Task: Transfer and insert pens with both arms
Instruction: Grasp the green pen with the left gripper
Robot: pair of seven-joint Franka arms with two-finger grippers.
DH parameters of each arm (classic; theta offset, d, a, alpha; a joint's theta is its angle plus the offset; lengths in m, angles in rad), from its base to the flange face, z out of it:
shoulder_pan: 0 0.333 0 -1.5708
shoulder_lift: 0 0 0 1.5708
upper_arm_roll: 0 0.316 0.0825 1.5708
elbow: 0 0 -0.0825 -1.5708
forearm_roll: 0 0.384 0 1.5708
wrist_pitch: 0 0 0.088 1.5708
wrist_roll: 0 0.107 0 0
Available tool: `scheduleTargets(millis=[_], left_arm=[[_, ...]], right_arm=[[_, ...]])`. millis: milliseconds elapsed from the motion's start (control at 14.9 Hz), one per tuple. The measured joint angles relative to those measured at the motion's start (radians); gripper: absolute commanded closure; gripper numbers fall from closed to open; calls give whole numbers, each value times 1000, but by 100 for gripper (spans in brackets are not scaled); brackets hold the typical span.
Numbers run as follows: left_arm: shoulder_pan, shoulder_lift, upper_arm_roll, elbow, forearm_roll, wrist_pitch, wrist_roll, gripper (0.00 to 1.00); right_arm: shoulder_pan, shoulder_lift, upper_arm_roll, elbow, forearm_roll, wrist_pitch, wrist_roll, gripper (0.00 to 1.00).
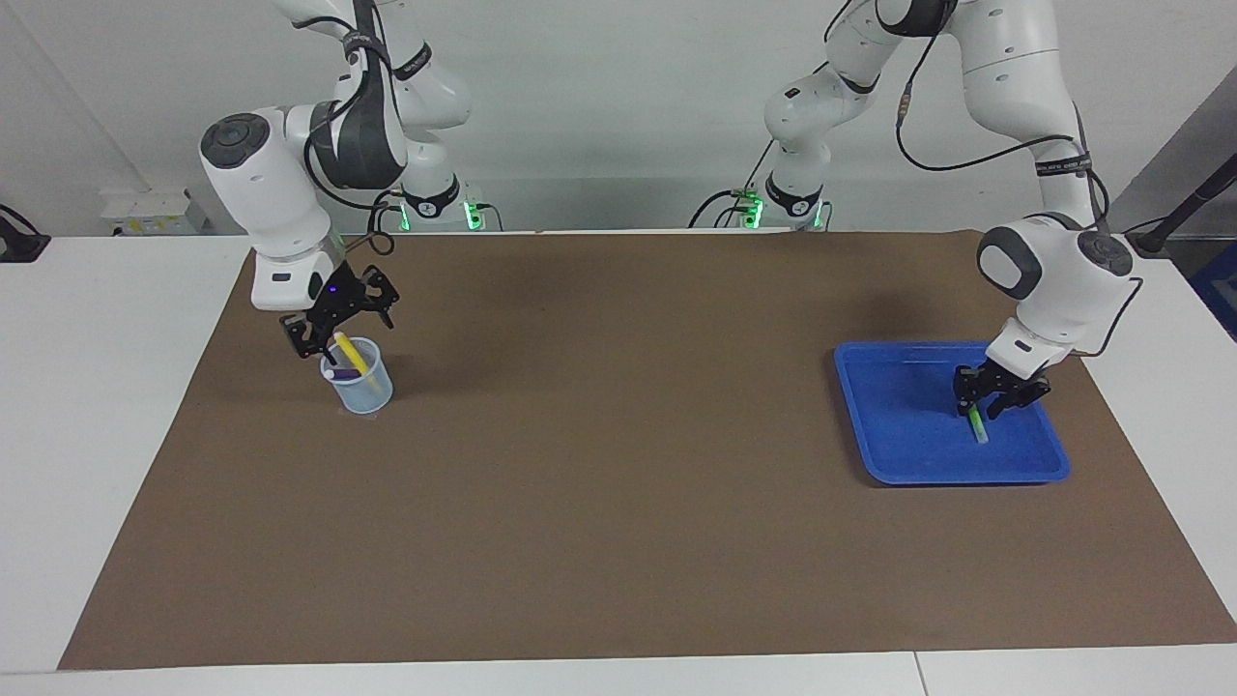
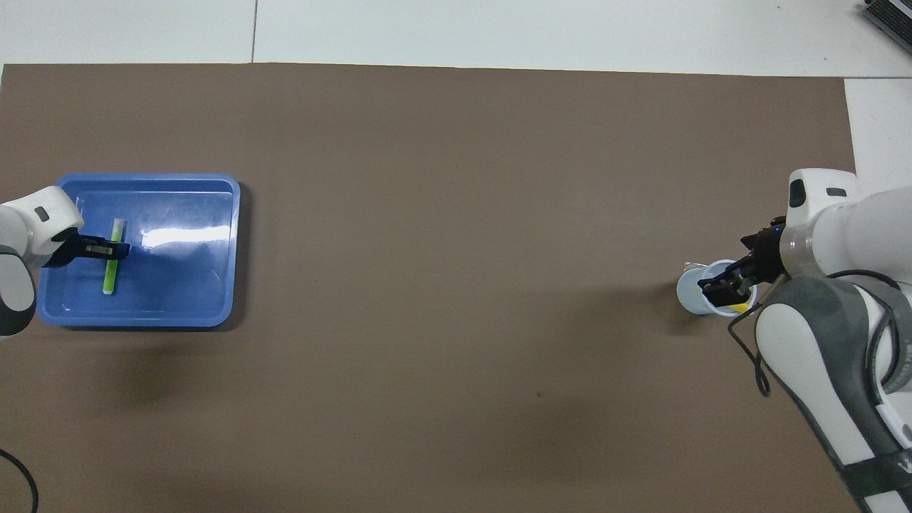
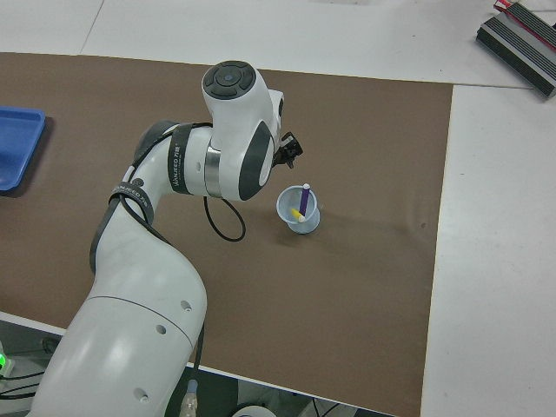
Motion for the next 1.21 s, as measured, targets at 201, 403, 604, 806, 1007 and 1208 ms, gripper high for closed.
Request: scheduleTargets(millis=[201, 403, 604, 806, 1007, 1208], left_arm=[[0, 5, -1, 1, 0, 2, 0, 100], [0, 4, -2, 1, 0, 2, 0, 100], [0, 5, -2, 2, 0, -1, -1, 100], [-4, 5, -3, 28, 0, -65, -47, 100], [-25, -1, -5, 131, 0, -246, -133, 100], [-61, -31, -10, 201, 0, -382, -273, 100]], right_arm=[[0, -3, 0, 1, 0, 0, 6, 0], [0, -3, 1, 2, 0, 0, 6, 0], [2, -3, 2, 3, 0, 1, 6, 0], [15, -3, 3, 4, 0, 1, 6, 0], [19, -3, 4, 4, 0, 0, 6, 0], [19, -3, 4, 4, 0, -3, 52, 0]])
